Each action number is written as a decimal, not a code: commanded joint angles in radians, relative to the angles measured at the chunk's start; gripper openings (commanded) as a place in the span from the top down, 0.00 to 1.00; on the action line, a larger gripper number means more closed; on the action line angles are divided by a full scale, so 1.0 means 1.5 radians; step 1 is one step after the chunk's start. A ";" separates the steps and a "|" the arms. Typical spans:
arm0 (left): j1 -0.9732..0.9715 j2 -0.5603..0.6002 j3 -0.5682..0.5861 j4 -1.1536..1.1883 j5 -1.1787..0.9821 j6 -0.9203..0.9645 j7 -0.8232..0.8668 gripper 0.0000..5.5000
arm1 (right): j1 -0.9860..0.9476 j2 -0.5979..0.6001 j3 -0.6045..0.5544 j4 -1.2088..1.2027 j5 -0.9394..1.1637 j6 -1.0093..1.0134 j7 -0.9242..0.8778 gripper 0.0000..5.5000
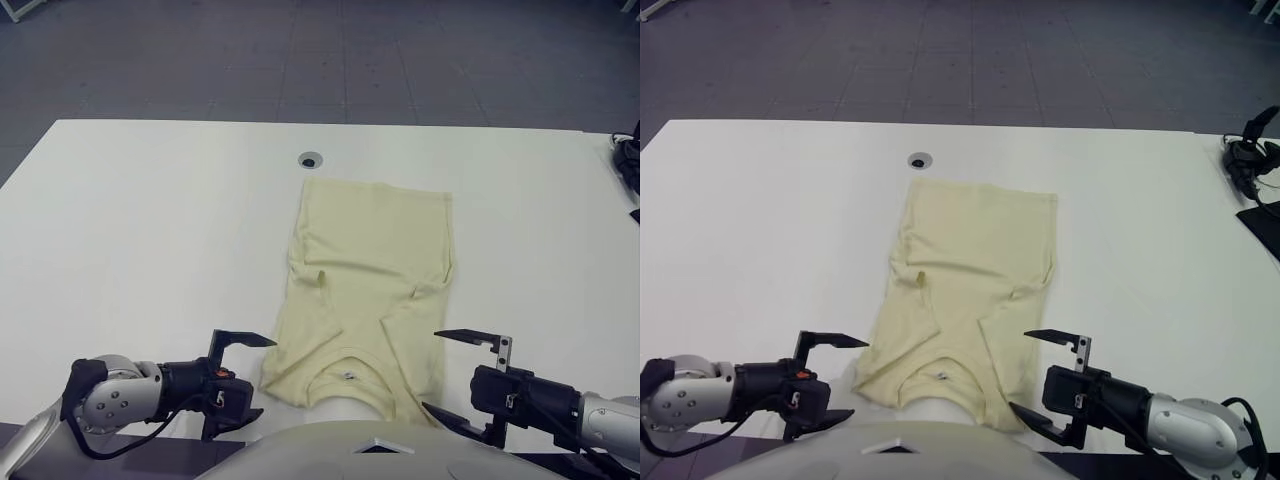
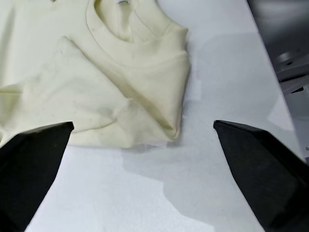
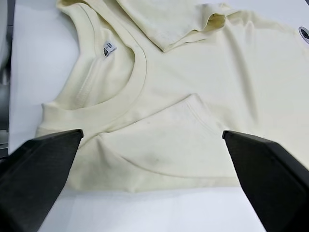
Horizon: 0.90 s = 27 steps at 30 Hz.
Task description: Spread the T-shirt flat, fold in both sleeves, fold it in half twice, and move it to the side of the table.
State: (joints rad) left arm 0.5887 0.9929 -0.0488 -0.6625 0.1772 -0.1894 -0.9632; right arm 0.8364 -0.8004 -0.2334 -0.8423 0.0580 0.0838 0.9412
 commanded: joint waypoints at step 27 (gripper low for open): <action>-0.033 -0.027 -0.088 0.032 0.119 0.053 0.059 0.53 | -0.021 -0.002 0.009 0.008 -0.030 -0.003 -0.006 0.02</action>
State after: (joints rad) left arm 0.5415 0.9534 -0.1749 -0.6483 0.3054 -0.1521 -0.8703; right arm 0.8037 -0.8014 -0.2245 -0.8261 0.0237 0.0786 0.9369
